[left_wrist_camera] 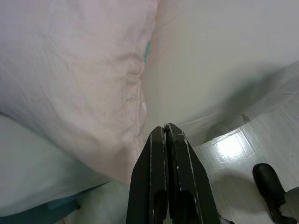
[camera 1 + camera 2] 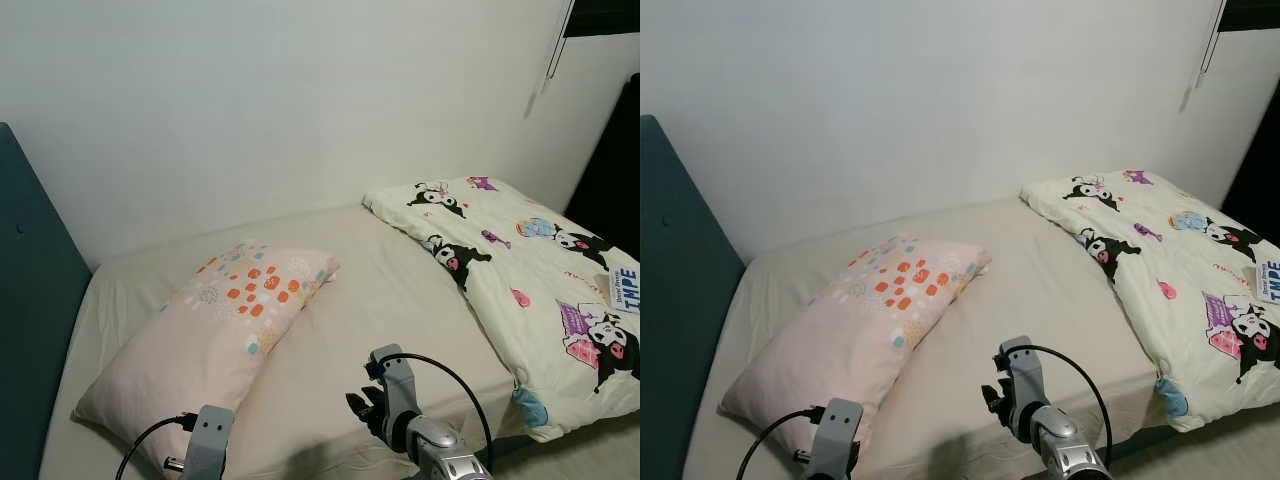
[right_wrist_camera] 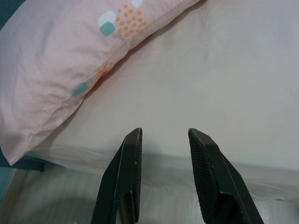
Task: Clean up the room
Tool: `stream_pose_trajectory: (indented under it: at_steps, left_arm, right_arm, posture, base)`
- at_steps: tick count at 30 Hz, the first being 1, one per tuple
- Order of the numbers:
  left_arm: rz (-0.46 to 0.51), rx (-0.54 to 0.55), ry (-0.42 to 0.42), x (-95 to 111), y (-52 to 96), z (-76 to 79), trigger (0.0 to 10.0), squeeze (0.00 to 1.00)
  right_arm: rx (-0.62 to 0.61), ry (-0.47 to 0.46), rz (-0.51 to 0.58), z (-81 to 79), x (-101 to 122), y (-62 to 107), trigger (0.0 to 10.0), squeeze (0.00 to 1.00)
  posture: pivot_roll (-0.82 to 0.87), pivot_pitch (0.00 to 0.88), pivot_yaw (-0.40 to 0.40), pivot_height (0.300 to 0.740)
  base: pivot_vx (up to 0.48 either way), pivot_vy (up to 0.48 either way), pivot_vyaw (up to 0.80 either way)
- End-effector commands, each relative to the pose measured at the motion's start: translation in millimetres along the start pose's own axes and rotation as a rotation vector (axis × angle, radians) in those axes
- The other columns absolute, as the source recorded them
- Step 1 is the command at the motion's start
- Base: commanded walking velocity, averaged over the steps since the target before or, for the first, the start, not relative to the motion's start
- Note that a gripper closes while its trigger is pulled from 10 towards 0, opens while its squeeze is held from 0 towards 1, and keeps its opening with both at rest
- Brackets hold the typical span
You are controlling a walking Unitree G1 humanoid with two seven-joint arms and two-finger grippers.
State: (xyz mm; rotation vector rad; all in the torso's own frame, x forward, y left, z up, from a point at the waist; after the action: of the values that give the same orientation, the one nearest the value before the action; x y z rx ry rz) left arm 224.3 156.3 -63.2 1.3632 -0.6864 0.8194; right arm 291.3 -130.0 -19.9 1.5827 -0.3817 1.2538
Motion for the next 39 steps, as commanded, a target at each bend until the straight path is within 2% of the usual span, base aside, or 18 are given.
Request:
stream_pose_trajectory:
  at_steps: [1,39]
  left_arm:
    - [-0.002,0.0,0.005,-0.7,0.1,1.7,10.0,0.0]
    - [0.006,0.004,0.0,2.1,-0.6,-0.7,10.0,0.0]
  right_arm:
    - [-0.001,-0.016,0.023,-1.0,3.5,-0.7,10.0,0.0]
    - [0.005,-0.029,0.034,-1.3,6.9,-1.4,10.0,0.0]
  posture:
    - [-0.06,0.0,0.001,0.738]
    - [-0.05,0.0,-0.002,0.738]
  base:
    - [0.0,0.0,0.0]
    - [0.0,0.0,0.0]
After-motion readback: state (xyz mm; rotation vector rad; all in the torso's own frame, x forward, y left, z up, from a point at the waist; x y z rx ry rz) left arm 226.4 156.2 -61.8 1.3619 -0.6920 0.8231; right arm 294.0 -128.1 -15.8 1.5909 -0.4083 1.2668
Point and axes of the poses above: a point about 5 cm out from each wrist's last joint towards the gripper, its own y axis pointing back from the gripper into the wrist, its own x axis along the axis of the wrist's last joint, z = x × y, the point moved 2 cm from there along -y, pointing out of the wrist towards the gripper, and after that the axes turned 14 degrees about y, right-handed, at the moved point
